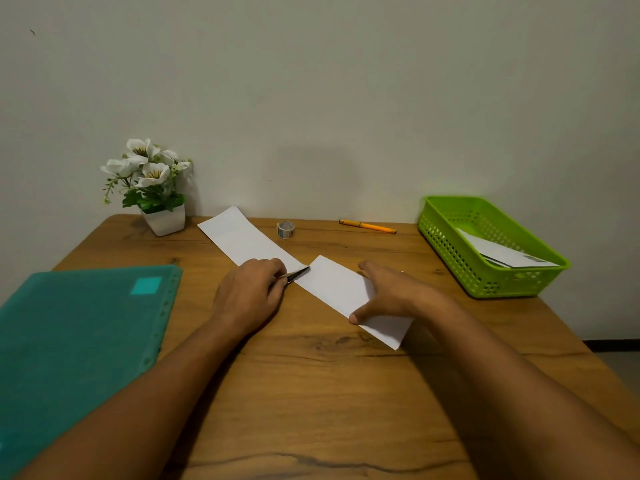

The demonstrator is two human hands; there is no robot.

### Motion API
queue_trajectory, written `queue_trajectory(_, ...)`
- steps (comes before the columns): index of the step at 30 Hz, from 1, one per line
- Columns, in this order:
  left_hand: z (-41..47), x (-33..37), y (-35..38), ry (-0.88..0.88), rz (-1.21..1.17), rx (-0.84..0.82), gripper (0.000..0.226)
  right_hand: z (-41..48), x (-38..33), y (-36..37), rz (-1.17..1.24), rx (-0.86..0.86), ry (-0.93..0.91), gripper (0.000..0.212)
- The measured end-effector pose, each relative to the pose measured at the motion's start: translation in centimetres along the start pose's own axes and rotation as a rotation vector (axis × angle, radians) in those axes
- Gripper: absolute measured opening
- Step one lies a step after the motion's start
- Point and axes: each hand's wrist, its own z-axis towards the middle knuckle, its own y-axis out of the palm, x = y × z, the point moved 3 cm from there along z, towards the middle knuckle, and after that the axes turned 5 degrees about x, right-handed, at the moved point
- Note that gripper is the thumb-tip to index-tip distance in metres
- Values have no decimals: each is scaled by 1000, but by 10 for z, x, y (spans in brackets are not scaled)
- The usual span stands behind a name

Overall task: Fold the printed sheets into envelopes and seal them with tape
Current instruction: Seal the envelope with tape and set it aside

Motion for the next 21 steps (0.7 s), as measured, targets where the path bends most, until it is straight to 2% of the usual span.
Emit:
queue_trajectory(11,-4,6,-3,-25,73,23,28,0,-18,1,95,49,-17,99)
queue_trajectory(13,-4,6,-1,-14,76,16,31,1,-17,2,151,106,-15,83)
queue_trajectory(17,-4,4,-1,24,61,11,32,4,-8,2,359,208,-10,19)
queue_trajectory(19,-4,4,-2,15,32,6,30,3,-2,2,526,181,12,7)
queue_trajectory(21,-4,5,-4,-6,9,5,30,0,2,2,669,155,37,9)
